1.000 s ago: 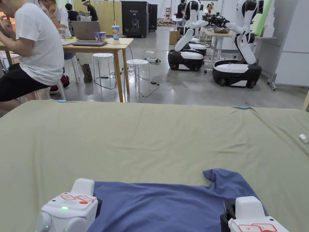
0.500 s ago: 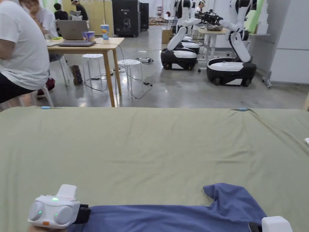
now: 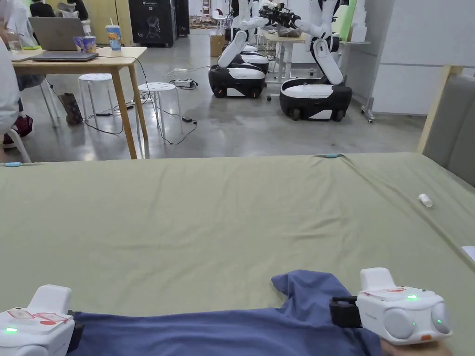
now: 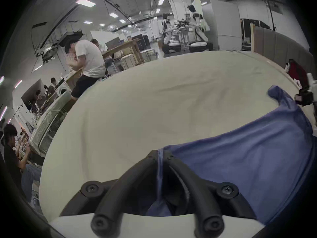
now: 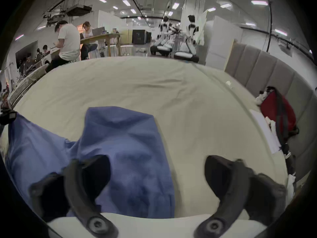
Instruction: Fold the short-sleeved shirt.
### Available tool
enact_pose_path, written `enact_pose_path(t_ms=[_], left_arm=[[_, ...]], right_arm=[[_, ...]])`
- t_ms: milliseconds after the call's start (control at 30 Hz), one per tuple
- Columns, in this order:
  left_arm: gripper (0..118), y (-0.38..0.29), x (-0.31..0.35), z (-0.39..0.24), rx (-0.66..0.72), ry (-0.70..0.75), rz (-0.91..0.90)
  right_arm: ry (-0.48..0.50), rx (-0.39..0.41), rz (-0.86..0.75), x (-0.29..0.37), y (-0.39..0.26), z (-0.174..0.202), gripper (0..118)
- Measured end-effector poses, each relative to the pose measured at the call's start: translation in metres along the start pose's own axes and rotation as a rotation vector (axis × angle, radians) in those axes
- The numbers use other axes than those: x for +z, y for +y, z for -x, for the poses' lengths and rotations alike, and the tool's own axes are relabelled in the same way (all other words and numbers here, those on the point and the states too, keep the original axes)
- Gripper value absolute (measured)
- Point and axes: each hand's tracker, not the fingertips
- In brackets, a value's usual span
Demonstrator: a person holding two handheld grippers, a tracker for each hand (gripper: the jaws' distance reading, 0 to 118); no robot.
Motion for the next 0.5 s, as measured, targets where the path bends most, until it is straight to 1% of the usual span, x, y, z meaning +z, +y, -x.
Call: enact_pose_path(t_ms=[67,133,167,200,233,267,300,333,367,400,433,467,500], left_arm=[[2,-0.002,0.005,-0.002,-0.006,0.002,-0.001],[2,-0.005,0.004,0.001,-0.003,-0.001,-0.002],[2,-0.005,0.004,0.002,-0.003,-0.003,0.000],[2,-0.006,0.003,0.002,-0.003,-0.004,0.001],[2,-0.007,0.003,0.002,-0.003,-0.009,0.005],[2,-0.008,0.001,0.004,0.001,-0.010,0.008],[2,-0.009,0.001,0.005,0.005,-0.007,0.008],[2,-0.011,0.002,0.006,0.014,-0.008,0.008],[2,-0.012,0.003,0.006,0.026,-0.012,0.009],[2,-0.014,0.004,0.006,0.032,-0.012,0.007],[2,-0.016,0.008,0.006,0.037,-0.006,0.002],[2,-0.018,0.014,0.007,0.041,-0.010,-0.006],[2,-0.020,0.023,0.010,0.074,-0.029,-0.036]], right_arm=[[-0.023,0.010,0.007,-0.026,-0.001,-0.001,112],[-0.022,0.008,0.062,-0.043,-0.004,-0.002,112],[-0.005,-0.011,0.116,-0.050,-0.007,-0.003,109],[0.018,-0.048,0.146,-0.046,-0.009,-0.003,103],[0.048,-0.097,0.133,-0.040,-0.009,-0.006,94],[0.025,-0.075,0.108,-0.029,-0.007,-0.006,75],[0.031,-0.058,0.092,-0.021,-0.007,-0.003,39],[0.046,-0.020,0.058,-0.015,-0.008,0.002,6],[0.053,0.013,0.045,-0.007,-0.009,0.006,2],[0.074,0.023,0.051,-0.002,-0.010,0.008,2],[0.058,0.025,0.050,0.007,-0.012,0.011,2],[0.044,0.047,0.042,0.004,-0.013,0.014,2],[0.041,0.058,0.022,0.014,-0.014,0.015,2]])
